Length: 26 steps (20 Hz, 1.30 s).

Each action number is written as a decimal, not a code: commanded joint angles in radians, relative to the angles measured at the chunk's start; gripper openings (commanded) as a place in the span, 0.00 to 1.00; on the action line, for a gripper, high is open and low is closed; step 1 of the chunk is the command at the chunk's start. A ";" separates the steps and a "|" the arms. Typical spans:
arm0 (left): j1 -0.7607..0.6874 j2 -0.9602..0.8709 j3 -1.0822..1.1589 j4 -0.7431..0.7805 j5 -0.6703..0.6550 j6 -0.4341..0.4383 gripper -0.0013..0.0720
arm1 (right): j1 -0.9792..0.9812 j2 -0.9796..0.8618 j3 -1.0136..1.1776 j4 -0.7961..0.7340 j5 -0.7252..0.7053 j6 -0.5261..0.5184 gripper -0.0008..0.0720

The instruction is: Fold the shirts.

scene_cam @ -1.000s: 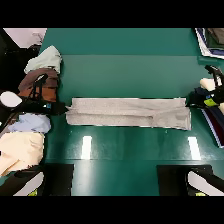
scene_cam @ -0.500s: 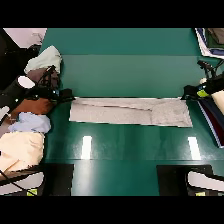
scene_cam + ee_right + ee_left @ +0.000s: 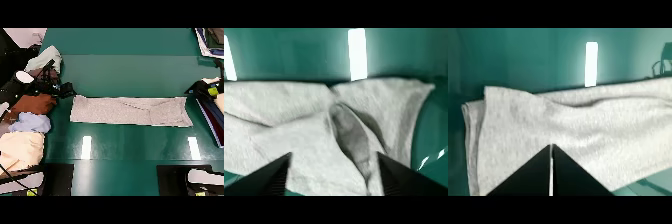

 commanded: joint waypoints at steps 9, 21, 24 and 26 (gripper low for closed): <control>-0.001 -0.001 0.009 -0.055 -0.094 -0.001 0.05 | -0.164 -0.120 -0.194 0.090 0.026 -0.237 1.00; -0.107 -0.001 0.009 -0.055 -0.072 -0.010 0.05 | -0.116 -0.224 -0.167 0.150 0.022 -0.343 0.44; -0.179 -0.008 0.016 -0.054 -0.029 -0.056 0.05 | -0.104 -0.224 -0.134 0.151 0.051 -0.348 0.03; -0.212 -0.048 0.077 -0.055 -0.041 -0.064 0.05 | -0.099 -0.223 -0.092 0.151 0.106 -0.331 0.02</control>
